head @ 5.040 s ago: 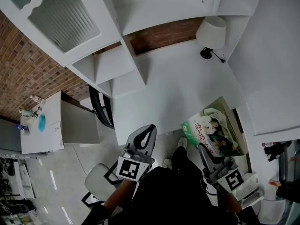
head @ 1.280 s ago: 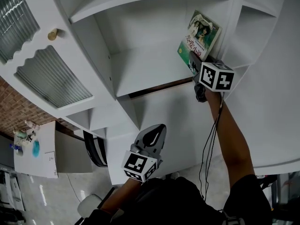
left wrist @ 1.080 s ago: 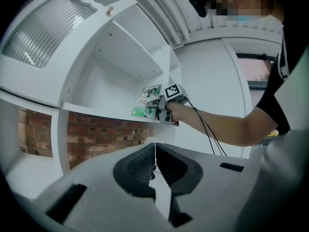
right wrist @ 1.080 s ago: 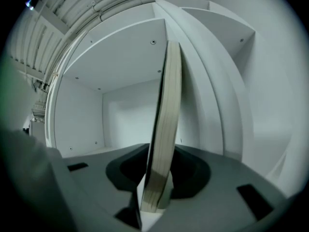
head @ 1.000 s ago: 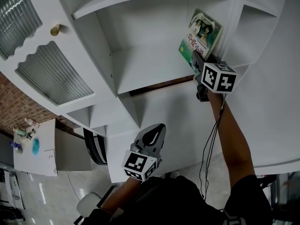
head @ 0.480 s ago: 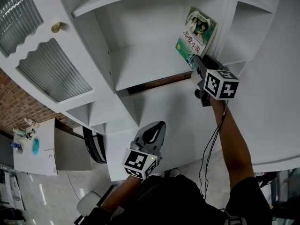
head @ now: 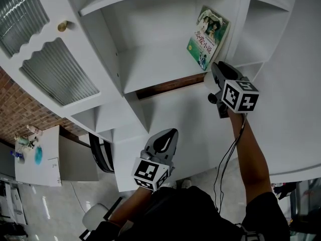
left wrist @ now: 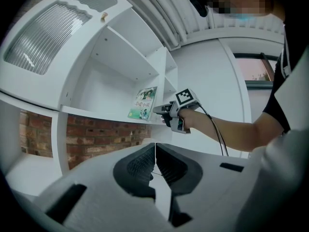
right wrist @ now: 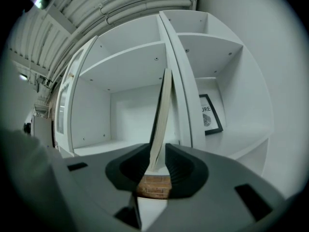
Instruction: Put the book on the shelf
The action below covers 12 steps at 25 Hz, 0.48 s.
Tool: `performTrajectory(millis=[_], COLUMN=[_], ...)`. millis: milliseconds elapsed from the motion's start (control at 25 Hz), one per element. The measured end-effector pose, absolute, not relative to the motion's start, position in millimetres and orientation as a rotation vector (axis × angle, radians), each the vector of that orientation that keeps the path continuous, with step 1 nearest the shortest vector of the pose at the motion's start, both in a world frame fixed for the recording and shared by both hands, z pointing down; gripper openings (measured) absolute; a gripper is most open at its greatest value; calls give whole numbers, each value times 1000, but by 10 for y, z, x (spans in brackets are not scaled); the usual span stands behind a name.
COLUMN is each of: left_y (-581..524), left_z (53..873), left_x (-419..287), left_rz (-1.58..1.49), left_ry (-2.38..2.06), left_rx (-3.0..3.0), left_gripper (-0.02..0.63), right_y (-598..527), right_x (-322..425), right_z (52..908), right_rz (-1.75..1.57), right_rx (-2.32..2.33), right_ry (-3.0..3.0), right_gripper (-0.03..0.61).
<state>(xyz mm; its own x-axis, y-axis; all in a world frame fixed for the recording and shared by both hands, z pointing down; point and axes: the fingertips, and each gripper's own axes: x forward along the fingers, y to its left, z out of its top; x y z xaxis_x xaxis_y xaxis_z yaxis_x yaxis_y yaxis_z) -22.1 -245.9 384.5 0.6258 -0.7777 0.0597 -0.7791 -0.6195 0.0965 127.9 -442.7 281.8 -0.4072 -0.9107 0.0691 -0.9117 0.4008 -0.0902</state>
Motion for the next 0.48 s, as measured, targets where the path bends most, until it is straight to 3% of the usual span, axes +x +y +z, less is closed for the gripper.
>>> performTrajectory(millis=[480], left_y=[-2436], left_z=[3751], left_x=[-220], left_rz=[-13], left_ry=[-1347], left_rx=[2751], left_gripper=[17], right_y=[-3977], right_x=[1265], right_z=[2788], right_rz=[64], right_rx=[1655], right_ry=[-2713], right_gripper=[41])
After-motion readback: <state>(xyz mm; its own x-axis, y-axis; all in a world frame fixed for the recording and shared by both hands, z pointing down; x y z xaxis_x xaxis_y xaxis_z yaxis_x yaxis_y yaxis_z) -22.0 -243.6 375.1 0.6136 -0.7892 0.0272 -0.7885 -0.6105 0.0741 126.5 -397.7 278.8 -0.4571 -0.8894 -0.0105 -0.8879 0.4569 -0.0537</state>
